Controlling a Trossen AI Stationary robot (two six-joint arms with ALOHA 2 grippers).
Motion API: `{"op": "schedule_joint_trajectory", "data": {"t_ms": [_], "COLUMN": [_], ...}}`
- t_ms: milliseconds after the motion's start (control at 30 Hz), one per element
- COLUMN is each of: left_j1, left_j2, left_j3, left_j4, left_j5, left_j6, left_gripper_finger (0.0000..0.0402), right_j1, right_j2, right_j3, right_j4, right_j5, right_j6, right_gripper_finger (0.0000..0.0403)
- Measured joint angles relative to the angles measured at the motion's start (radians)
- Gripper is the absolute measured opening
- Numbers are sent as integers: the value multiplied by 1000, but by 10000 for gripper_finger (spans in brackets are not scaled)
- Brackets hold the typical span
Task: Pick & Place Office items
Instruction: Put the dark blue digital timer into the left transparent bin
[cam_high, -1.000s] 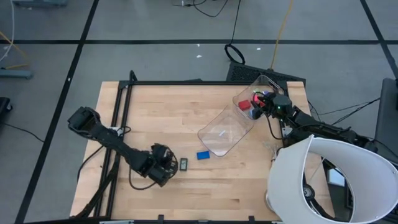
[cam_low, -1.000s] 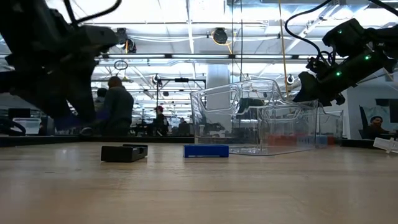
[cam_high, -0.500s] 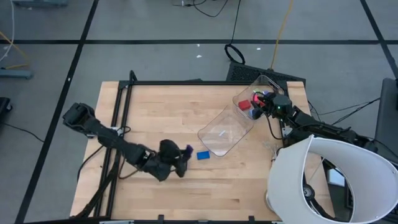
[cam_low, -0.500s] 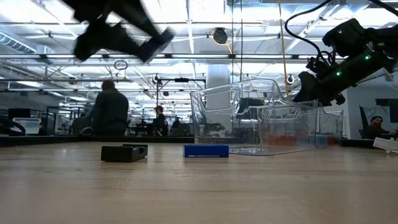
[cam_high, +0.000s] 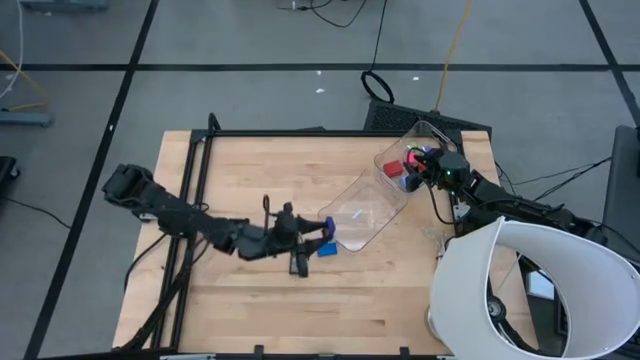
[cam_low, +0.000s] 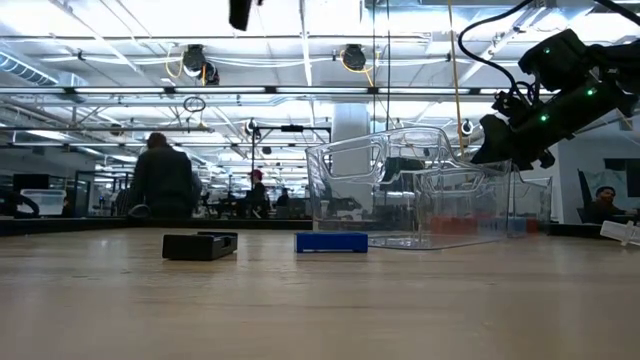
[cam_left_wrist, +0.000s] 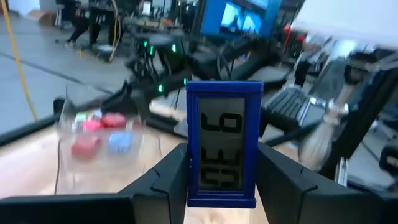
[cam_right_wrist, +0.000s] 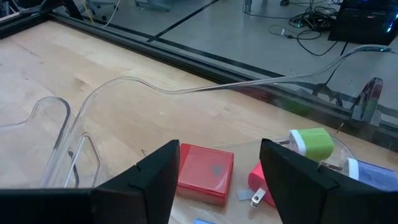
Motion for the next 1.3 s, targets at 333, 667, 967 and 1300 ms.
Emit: {"op": "schedule_joint_trajectory", "data": {"t_ms": [333,667,967,1300], "left_j1": [137,189,244,307], "left_j2": [0,56,280,465], "left_j3": [0,285,513,521], "left_j4": [-44,-538,-785,-783], "left_j5": [70,85,130,231], "left_j6": [-44,-59,-101,-244], "left_gripper_finger": [150,150,150,166], "right_j1": [0,0,0,0], "right_j2": [0,0,0,0], "right_j3": [0,0,0,0], "right_j4": [7,17,13,13], "right_j5": [0,1,1,-3], "right_j6": [0,0,0,0], "right_gripper_finger": [212,212,212,212]}}
